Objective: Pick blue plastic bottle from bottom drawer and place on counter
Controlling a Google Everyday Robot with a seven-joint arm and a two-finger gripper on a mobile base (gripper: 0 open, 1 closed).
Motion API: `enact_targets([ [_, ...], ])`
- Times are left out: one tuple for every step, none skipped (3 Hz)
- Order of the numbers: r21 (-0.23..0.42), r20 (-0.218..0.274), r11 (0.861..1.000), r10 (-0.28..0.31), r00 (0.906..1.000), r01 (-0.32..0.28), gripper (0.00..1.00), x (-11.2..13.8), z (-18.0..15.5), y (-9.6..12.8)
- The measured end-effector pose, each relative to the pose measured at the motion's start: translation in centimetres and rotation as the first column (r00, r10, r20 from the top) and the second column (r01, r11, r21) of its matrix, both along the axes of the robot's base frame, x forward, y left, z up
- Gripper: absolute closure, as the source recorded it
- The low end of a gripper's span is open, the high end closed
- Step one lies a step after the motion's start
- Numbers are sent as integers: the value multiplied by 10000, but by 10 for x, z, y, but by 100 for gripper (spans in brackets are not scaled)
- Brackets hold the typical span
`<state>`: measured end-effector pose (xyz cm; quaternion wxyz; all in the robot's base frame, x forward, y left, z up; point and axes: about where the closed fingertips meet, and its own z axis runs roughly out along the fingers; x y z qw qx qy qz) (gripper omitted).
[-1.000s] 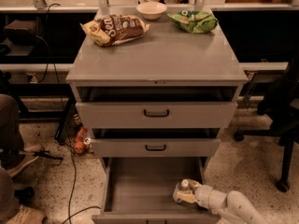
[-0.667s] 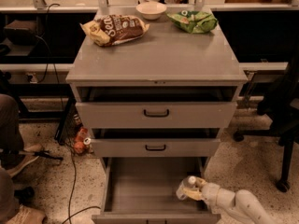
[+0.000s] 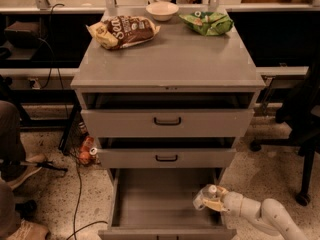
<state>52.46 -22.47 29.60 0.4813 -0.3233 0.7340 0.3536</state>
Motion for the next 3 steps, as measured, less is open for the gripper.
enact_targets([
  [70,250,10000,-34,9997,32,100,0,13,-7],
  [-318,1422,9994,-94,9898,141,100,-8,72,-34],
  [-839,3001,9957,-128,9538,398,100,-30,181,-87],
])
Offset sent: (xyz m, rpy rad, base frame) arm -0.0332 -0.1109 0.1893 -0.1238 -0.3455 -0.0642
